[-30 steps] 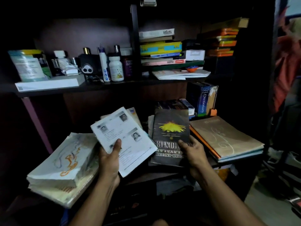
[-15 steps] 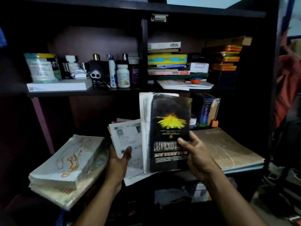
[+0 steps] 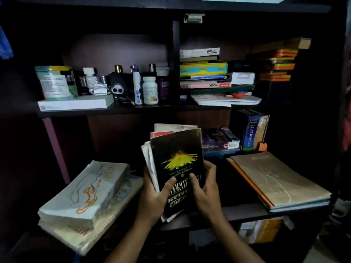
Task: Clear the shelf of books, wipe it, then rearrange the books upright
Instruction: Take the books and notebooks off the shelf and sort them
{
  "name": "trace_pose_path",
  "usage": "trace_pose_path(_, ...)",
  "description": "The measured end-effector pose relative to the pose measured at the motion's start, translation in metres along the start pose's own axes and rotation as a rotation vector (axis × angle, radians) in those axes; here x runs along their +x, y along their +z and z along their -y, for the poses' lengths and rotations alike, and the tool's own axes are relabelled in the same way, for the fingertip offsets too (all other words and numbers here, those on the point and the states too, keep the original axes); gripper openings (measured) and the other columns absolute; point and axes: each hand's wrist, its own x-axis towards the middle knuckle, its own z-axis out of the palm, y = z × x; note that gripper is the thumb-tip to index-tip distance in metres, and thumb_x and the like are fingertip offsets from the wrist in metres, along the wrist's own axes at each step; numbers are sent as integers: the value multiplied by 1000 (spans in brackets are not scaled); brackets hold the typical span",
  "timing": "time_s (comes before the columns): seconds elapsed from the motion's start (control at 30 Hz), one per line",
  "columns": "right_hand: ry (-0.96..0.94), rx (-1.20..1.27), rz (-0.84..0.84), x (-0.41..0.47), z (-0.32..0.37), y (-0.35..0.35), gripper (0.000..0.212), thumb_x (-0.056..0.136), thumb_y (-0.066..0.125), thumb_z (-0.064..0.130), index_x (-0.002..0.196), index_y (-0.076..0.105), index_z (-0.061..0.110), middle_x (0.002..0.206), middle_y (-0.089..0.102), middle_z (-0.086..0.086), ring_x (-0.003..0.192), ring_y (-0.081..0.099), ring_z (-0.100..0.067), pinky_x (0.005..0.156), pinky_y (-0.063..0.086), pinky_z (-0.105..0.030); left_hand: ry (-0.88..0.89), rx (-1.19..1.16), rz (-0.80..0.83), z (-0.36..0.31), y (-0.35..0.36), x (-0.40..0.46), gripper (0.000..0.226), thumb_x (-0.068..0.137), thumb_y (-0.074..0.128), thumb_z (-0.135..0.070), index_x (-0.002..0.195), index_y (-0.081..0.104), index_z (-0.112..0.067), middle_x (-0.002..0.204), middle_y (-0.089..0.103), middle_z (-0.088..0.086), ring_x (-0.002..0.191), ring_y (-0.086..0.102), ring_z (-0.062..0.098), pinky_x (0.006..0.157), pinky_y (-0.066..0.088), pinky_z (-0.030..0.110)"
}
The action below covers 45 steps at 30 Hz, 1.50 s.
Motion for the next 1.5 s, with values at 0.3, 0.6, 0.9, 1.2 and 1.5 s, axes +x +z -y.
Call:
trace_pose_path(0.3, 79, -131, 21, -2, -3, -1, 82, 99, 59, 34, 154, -1, 43, 154, 23, 17, 137, 27, 1, 96, 23, 3, 110, -13, -52, -5, 10, 11, 74, 71, 68, -68, 130, 23, -67, 129, 45, -45, 120, 49, -17, 83, 41, 1)
trace_pose_path(0.6, 76, -152, 204, 7, -1, -2, 81, 96, 61, 46, 158, 11, 32, 147, 23, 23, 131, 26, 6, 99, 29, -4, -20, -251, 127, 5, 4, 15, 70, 81, 81, -26, 118, 45, -73, 128, 65, -21, 119, 62, 2, 92, 50, 24)
trace_pose_path(0.9, 76, -118, 125, 2, -2, 2, 48, 89, 64, 58, 120, 28, 57, 117, 63, 22, 104, 63, 4, 88, 53, -27, -36, -70, 20, 11, 9, 17, 65, 79, 80, -42, 132, 42, -46, 113, 67, -22, 101, 61, -16, 76, 48, 6)
trace_pose_path(1.2, 266, 57, 88, -81, 39, -89, 41, 92, 74, 30, 121, 46, 29, 107, 71, 18, 101, 68, 0, 80, 54, -19, -183, -313, 389, -32, 27, -56, 65, 70, 84, -55, 126, 54, -42, 121, 72, -3, 111, 70, 20, 94, 56, 55)
trace_pose_path(1.5, 400, 113, -350, -224, 117, -291, 43, 90, 74, 26, 125, 49, 25, 119, 71, -4, 107, 71, -26, 91, 56, -57, -248, -411, 904, -168, 163, -197, 36, 89, 72, -30, 123, 65, -19, 112, 75, 8, 102, 73, 29, 97, 54, 53)
